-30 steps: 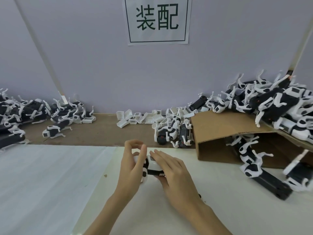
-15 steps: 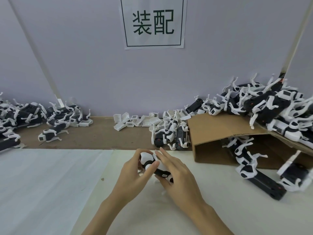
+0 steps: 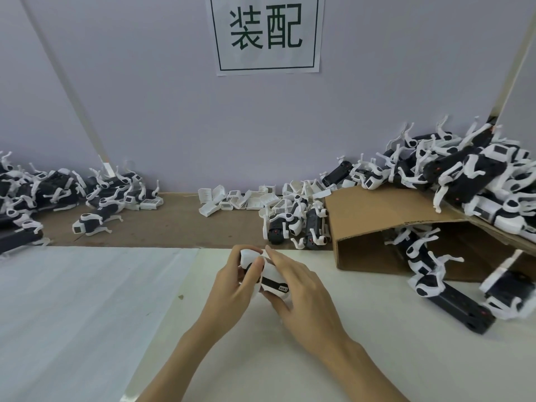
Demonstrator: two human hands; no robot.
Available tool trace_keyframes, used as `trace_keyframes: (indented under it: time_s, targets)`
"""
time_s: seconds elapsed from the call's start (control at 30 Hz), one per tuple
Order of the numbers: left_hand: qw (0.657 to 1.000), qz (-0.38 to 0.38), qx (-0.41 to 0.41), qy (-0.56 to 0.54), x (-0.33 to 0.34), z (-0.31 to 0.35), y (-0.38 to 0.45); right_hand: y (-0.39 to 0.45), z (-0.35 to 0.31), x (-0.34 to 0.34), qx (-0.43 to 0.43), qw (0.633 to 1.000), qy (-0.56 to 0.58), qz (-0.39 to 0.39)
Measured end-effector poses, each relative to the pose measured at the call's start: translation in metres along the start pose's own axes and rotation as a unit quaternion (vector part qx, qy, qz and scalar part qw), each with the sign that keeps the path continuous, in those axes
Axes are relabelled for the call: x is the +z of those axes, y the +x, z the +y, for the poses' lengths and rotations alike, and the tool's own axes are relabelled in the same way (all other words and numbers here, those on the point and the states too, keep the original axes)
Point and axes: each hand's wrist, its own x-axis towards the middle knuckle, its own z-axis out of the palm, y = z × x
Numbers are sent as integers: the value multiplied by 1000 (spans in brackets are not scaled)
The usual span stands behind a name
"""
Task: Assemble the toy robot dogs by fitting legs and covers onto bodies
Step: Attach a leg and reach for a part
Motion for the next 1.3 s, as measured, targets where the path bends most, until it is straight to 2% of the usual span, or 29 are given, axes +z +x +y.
trace_keyframes:
  time_s: [0.07,0.17,0.3,0.37,0.43,0.5,0.6,0.73,0.87,0.97,1.03,1.07,1.13,1.2,1.27,1.3]
  targets:
    - [1000,-1,1,-6,0,1,0,-1,-1,-4,19,996,80,-25]
    - [999,-20,34,24,-3,3,-2,0,3,-16,80,956,266,-92]
    - [975,-47,130,176,-10,3,-5,5,14,-29,125,935,300,-138]
    - [953,-30,163,252,-15,5,-2,4,18,-29,136,936,299,-128]
    - [950,-25,149,272,-19,5,-1,2,16,-27,136,941,296,-93]
    - [965,-29,97,243,-21,4,-2,0,12,-23,136,951,271,-52]
    - [985,-21,34,169,-21,2,-2,0,6,-19,98,981,169,-12]
    - [990,-28,37,133,-24,6,3,2,11,-21,41,995,90,8]
    - [995,-37,17,89,-21,9,1,6,12,-27,40,996,76,11]
    - [996,8,-20,87,-14,12,0,7,12,-33,53,991,120,-15]
    - [991,44,-36,125,-12,12,0,5,8,-35,100,968,226,-51]
    - [990,36,-43,133,-13,13,-1,4,7,-37,130,945,292,-64]
    - [992,-34,-55,109,-18,15,-4,3,6,-39,179,896,397,-90]
    - [990,-117,-56,52,-22,17,-4,3,11,-40,202,861,454,-105]
    - [990,-131,-52,-5,-19,20,-4,4,14,-38,220,847,474,-96]
    - [992,-110,-55,-21,-14,22,-4,4,14,-36,218,859,455,-84]
